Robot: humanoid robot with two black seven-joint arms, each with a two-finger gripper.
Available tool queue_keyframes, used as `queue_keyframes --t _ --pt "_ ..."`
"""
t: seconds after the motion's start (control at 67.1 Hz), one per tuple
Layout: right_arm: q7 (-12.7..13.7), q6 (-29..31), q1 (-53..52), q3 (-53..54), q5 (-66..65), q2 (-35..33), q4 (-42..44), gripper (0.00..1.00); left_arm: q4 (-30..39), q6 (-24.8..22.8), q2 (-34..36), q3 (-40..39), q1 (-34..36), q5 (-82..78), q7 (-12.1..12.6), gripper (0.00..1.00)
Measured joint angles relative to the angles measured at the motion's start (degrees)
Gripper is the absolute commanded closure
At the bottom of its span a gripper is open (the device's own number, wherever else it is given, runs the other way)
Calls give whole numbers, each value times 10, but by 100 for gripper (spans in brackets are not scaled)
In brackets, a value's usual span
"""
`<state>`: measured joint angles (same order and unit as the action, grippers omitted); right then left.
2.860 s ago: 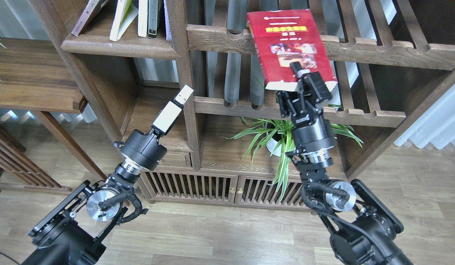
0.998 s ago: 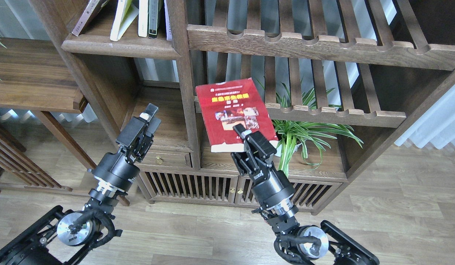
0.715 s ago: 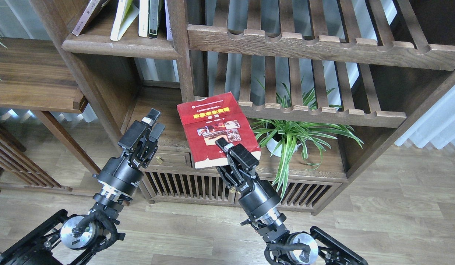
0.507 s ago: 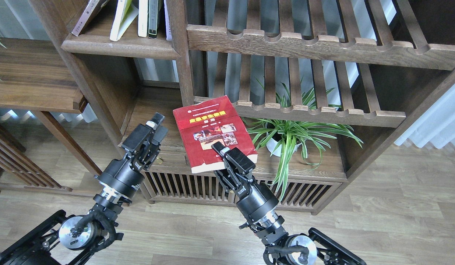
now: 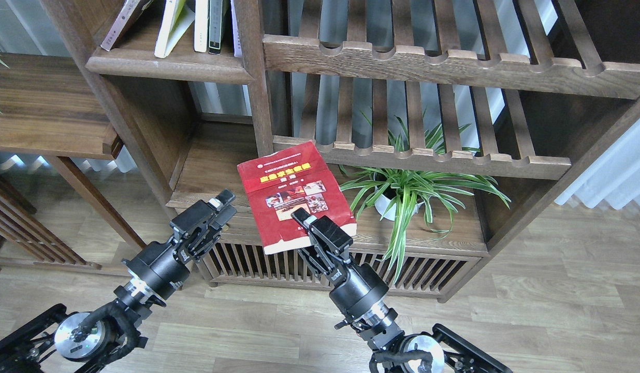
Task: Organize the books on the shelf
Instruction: 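Pinch the red book's edge with the left gripper, right gripper supporting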
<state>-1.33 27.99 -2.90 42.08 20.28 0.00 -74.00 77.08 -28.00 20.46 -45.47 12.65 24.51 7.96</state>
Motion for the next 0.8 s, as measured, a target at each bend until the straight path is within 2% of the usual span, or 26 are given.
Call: queue_keyframes --t 0.358,0.566,0.804 --pt "8 0 9 -25 -13 0 1 95 0 0 -2 5 3 0 0 46" --pt "11 0 12 -29 -20 0 1 95 0 0 -4 20 1 0 1 55" --pt "11 0 13 -29 -24 0 1 95 0 0 -9 40 4 -1 1 56"
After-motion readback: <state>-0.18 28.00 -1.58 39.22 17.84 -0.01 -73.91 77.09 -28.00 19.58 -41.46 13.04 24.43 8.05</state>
